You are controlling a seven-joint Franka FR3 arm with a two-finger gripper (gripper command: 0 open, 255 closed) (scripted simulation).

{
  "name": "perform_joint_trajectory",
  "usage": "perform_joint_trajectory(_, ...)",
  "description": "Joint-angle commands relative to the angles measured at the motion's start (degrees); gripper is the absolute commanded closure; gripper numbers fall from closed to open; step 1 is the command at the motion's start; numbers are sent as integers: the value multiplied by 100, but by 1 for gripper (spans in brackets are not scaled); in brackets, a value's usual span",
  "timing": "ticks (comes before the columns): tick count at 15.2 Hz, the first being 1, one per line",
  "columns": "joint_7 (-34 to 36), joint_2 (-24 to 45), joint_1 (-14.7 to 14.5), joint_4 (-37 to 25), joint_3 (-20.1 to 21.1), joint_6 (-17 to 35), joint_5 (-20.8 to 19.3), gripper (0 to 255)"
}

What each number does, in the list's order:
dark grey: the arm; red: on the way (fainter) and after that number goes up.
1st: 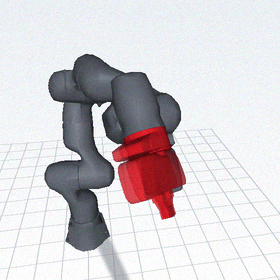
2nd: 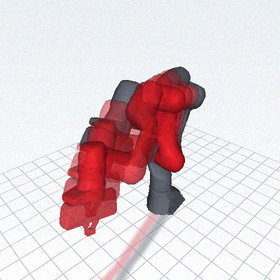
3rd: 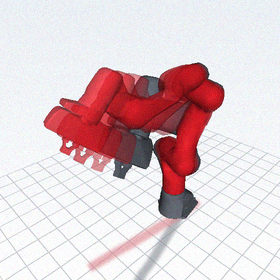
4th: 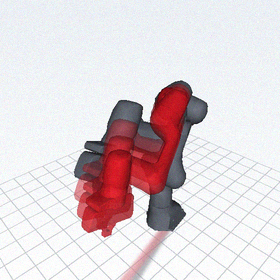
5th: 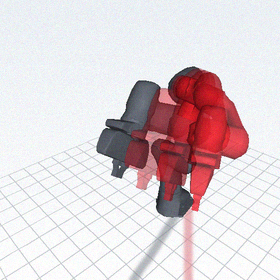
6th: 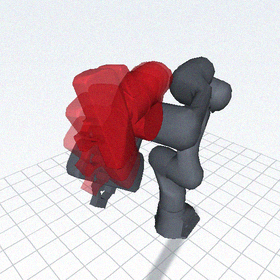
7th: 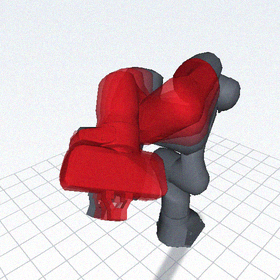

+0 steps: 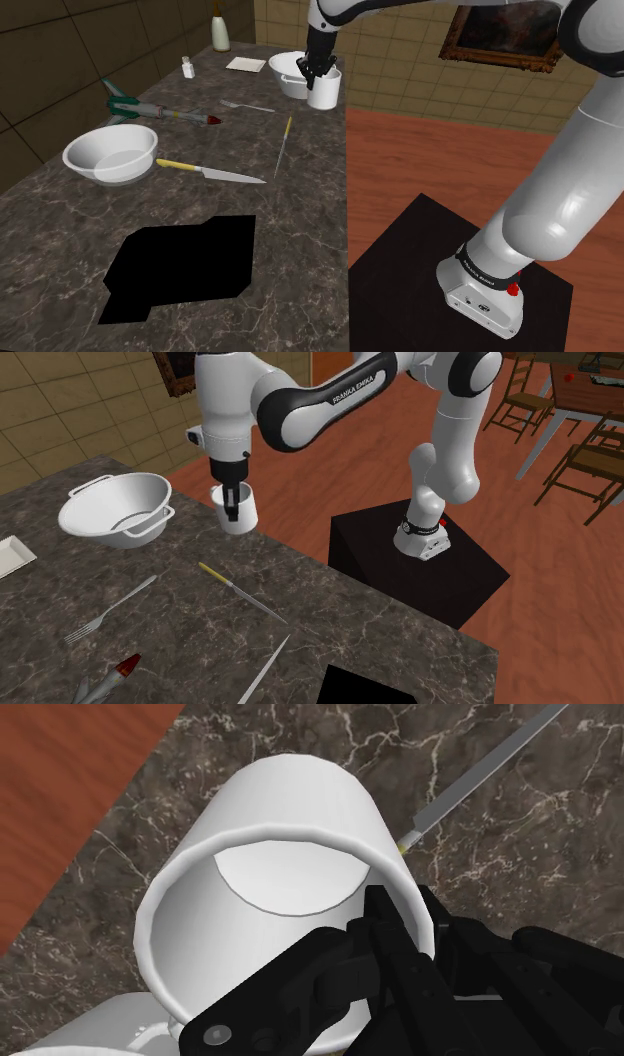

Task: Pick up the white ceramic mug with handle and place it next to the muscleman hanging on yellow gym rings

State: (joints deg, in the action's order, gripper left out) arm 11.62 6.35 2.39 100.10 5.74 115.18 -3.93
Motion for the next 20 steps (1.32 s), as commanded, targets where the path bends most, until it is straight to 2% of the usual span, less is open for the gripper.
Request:
perform_joint_trajectory(1, 95, -167, -53, 118, 44, -53, -1, 255)
perform_joint_trajectory(10, 1029, -1347, -516, 1487, 514, 90, 46, 255)
perform_joint_trajectory(20, 2168, -2265, -1070, 2338, 1223, -22, 270, 255)
